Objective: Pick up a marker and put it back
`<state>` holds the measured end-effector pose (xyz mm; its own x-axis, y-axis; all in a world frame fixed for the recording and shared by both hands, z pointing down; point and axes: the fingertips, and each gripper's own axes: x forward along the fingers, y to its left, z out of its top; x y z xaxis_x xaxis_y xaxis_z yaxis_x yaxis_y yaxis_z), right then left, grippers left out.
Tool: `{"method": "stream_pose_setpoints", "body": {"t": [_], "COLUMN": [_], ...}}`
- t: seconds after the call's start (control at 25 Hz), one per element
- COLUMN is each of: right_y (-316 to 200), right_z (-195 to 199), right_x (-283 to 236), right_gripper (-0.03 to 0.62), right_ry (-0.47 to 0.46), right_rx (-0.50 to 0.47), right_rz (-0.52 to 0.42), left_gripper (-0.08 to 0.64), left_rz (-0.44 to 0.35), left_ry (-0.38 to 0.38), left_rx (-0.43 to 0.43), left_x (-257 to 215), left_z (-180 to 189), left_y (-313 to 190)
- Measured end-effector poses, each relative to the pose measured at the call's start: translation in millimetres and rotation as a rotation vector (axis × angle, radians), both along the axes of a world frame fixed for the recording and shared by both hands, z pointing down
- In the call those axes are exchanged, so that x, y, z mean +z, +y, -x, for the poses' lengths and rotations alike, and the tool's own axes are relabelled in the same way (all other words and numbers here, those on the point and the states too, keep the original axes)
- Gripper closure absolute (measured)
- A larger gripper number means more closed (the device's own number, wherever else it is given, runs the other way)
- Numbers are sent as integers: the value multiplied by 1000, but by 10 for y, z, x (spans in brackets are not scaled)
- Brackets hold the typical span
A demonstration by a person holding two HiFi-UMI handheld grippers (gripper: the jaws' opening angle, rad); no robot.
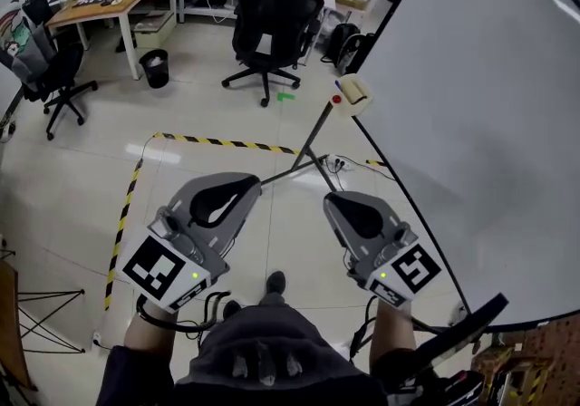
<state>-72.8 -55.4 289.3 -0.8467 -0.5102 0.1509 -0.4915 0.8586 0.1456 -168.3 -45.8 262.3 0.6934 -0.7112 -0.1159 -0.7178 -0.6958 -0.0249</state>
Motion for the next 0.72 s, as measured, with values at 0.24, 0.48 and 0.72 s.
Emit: {"method": "stream_pose_setpoints", "body": {"t": [0.24, 0.48, 0.72], "right_y": [362, 795, 1345], "right_z": [-210, -583, -1161], "right_x": [-116, -224, -154], "right_gripper": [592, 592, 592], "right_ry": [1, -77, -102], "right_rx": [71, 114, 124], "right_rz": [-19, -47, -37], "left_gripper": [554, 554, 554], "left_rz": [-12, -26, -36], "left_ry": [-1, -32, -44], "left_rx": [78, 120, 158], "left_x": [-22, -68, -105], "left_z": [-231, -600, -1262], "left_y": [313, 685, 1220]}}
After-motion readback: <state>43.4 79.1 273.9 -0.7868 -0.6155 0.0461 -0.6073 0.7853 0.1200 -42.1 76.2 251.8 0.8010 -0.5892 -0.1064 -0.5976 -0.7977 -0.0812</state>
